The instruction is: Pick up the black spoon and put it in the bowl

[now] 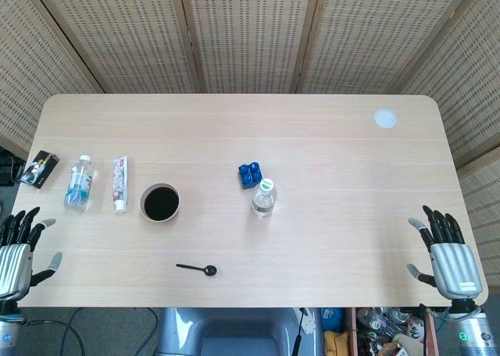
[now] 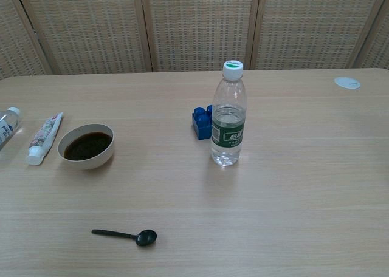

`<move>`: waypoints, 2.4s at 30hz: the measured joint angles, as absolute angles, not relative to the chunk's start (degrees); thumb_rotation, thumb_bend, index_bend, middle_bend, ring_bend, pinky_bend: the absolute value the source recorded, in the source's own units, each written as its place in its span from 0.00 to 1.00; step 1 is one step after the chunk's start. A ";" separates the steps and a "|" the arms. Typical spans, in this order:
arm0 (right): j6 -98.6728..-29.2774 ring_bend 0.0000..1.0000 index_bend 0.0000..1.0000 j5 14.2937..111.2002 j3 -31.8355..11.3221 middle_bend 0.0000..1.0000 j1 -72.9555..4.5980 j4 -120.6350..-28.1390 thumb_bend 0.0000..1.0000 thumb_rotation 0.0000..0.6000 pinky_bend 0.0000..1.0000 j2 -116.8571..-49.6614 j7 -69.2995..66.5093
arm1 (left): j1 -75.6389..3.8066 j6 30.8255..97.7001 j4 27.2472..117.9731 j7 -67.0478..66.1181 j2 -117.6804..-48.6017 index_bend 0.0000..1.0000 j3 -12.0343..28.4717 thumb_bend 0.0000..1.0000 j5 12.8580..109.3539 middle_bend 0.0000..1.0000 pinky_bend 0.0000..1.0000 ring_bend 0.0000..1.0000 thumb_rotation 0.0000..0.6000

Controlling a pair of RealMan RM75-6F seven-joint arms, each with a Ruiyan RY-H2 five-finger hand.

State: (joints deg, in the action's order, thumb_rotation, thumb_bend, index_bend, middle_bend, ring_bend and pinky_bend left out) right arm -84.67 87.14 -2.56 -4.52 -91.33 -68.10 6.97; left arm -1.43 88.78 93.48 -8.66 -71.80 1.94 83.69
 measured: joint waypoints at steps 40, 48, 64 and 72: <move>-85.98 0.00 0.22 88.20 -2.07 0.10 -3.75 -91.43 0.19 1.00 0.03 -67.63 6.00 | -12.08 72.36 97.29 -21.73 -81.25 0.40 -2.05 0.32 94.63 0.71 0.72 0.68 1.00; -86.45 0.00 0.22 88.03 -1.89 0.10 -3.17 -91.54 0.19 1.00 0.03 -67.34 6.00 | -14.71 67.82 95.56 -27.63 -85.48 0.48 -1.04 0.32 91.47 0.74 0.73 0.71 1.00; -86.47 0.00 0.22 87.79 -1.92 0.10 -2.84 -91.66 0.19 1.00 0.03 -66.75 6.12 | -17.04 61.66 89.76 -33.81 -92.11 0.48 0.24 0.32 80.35 0.75 0.73 0.71 1.00; -86.49 0.00 0.22 87.37 -2.13 0.10 -2.69 -91.70 0.19 1.00 0.03 -66.48 6.09 | -18.05 60.08 85.82 -34.45 -95.77 0.48 0.44 0.32 76.65 0.75 0.73 0.72 1.00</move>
